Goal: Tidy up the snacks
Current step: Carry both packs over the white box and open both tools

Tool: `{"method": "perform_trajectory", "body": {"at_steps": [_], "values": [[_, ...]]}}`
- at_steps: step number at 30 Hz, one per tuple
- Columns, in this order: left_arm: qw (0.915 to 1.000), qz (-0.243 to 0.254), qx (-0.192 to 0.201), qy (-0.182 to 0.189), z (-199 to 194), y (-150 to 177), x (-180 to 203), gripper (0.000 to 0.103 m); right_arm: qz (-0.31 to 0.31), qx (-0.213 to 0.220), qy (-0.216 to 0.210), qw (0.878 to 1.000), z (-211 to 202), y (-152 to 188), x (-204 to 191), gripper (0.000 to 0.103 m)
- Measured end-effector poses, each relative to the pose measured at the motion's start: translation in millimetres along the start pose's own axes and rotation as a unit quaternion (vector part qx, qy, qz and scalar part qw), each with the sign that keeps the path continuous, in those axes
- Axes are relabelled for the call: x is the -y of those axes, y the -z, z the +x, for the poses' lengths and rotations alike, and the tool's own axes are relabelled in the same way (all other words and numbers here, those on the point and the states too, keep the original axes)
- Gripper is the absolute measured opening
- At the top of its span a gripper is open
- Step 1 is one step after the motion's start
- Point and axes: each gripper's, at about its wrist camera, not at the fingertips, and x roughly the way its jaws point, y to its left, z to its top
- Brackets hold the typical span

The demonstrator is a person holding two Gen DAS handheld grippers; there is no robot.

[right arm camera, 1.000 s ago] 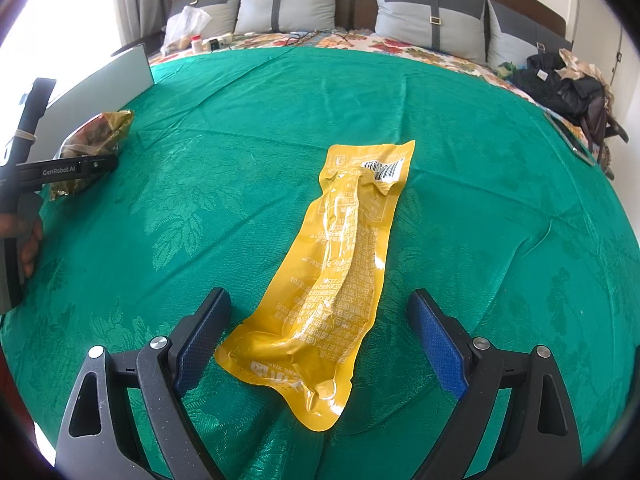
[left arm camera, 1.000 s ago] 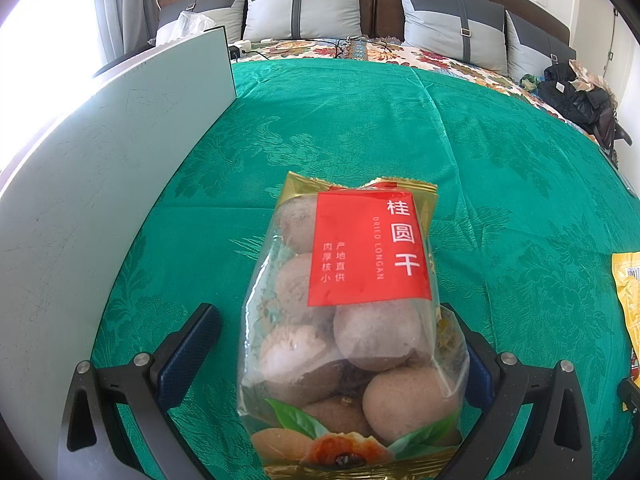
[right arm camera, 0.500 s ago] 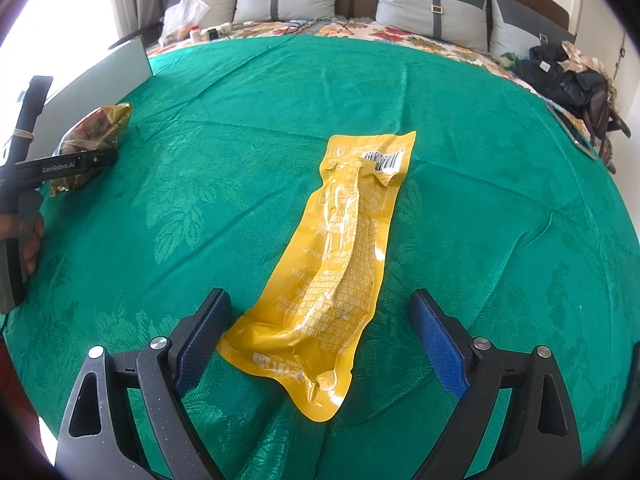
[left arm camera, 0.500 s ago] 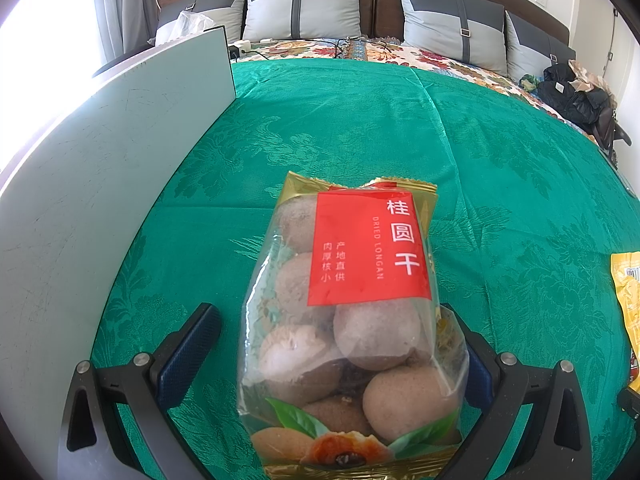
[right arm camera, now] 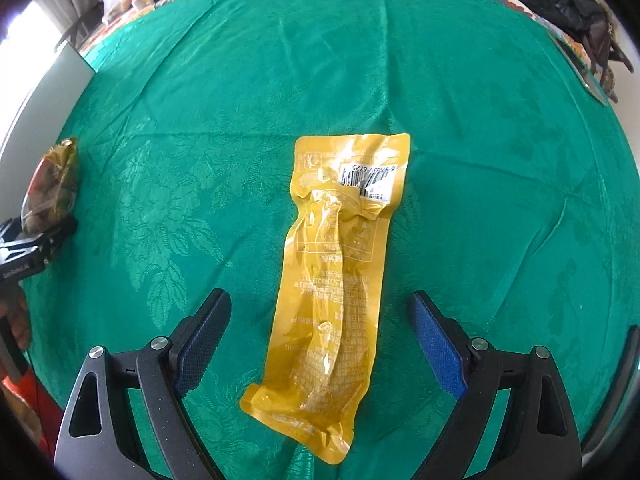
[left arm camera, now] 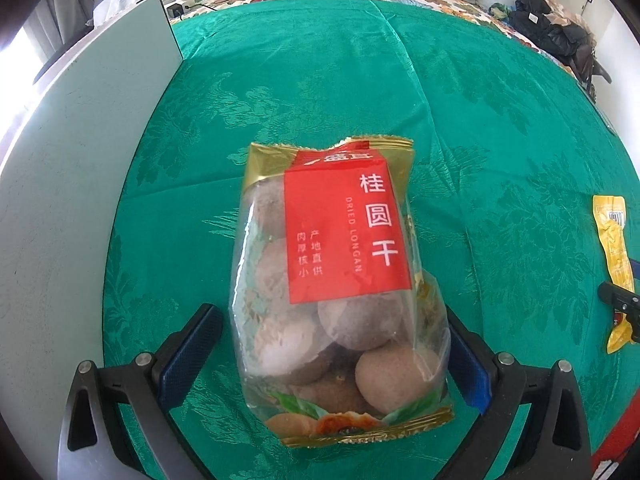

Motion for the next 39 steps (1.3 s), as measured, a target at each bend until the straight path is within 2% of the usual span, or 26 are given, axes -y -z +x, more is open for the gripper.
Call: {"method": "perform_trajectory", "body": {"at_steps": [2,4,8,11,12,17,23,27,31,36,39], "values": [[0.9997,0.014,0.020,0.008,-7.7,0.4,4.2,0.068,-0.007,0.012,0.007,1.000,-2.3,2.3,-6.3,0.084],[0.9994,0.017,0.022,0.023,-9.8,1.9,5.3,0.065,-0.012,0.027,0.002,1.000,-12.4,7.8,-9.7,0.045],[0.9965,-0.016,0.040,0.071,-25.2,17.8,-1.6,0.064,0.002,0.031,-0.044,0.999,-25.8,26.5,-2.4,0.041],[0.9913,-0.037,0.054,0.114,-45.8,30.6,-4.4,0.064,0.045,0.059,-0.118,0.990,-44.4,43.1,13.2,0.041],[0.9896,-0.040,0.059,0.125,-53.6,33.6,-4.5,0.064,0.060,0.063,-0.128,0.988,-47.6,49.0,18.4,0.041],[0.9805,-0.048,0.084,0.171,-100.9,44.4,-3.3,0.064,0.099,0.067,-0.158,0.980,-52.9,64.4,24.7,0.041],[0.9634,-0.064,0.147,0.214,-183.3,52.8,-34.4,0.065,0.071,0.086,-0.183,0.977,-78.3,55.6,-7.6,0.041],[0.9589,-0.093,0.179,0.199,-225.9,53.9,-90.4,0.065,0.034,0.110,-0.219,0.969,-105.2,31.8,-60.9,0.041],[0.9611,-0.133,0.208,0.124,-255.1,65.6,-167.9,0.065,-0.030,0.144,-0.266,0.953,-144.7,-0.2,-142.7,0.041],[0.9603,-0.187,0.205,0.030,-256.3,95.9,-259.1,0.065,-0.119,0.163,-0.319,0.926,-186.0,-29.9,-257.9,0.041],[0.9579,-0.217,0.187,-0.005,-237.7,114.0,-294.6,0.066,-0.170,0.172,-0.322,0.915,-193.8,-36.4,-321.8,0.041]]}}
